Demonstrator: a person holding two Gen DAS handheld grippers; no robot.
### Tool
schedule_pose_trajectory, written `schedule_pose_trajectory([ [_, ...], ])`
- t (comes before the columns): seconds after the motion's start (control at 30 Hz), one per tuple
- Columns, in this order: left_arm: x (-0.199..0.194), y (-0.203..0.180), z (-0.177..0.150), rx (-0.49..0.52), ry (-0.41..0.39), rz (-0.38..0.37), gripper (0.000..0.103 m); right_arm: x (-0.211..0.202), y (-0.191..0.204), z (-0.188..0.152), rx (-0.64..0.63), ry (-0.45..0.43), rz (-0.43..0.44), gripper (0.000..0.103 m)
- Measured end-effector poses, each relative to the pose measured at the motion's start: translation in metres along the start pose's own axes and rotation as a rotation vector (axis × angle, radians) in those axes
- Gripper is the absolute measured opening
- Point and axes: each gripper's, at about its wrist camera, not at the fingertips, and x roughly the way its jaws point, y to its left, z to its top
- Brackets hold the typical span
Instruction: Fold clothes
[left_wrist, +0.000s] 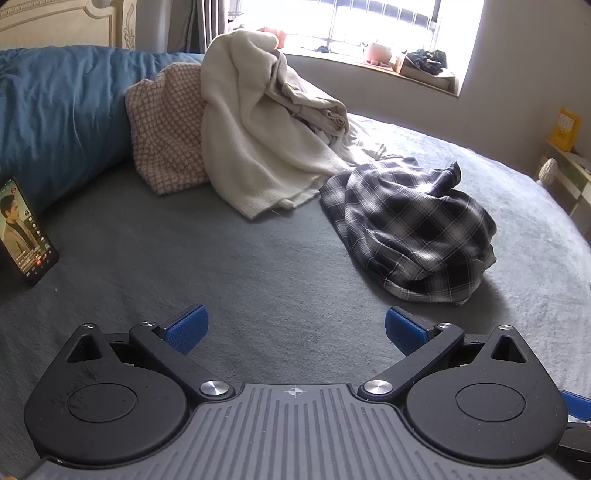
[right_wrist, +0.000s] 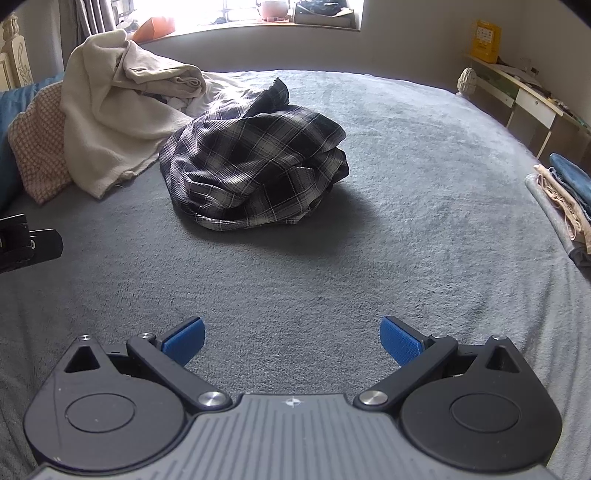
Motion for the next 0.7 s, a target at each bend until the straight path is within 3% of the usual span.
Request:
schedule_pose_trajectory([
  [0.7,0.0028,-0.0012,-0.0015,0.017,0.014,-0.002,0.103,0.0002,0.0041,-0.0013,-0.014,0.002,0.0,0.103],
])
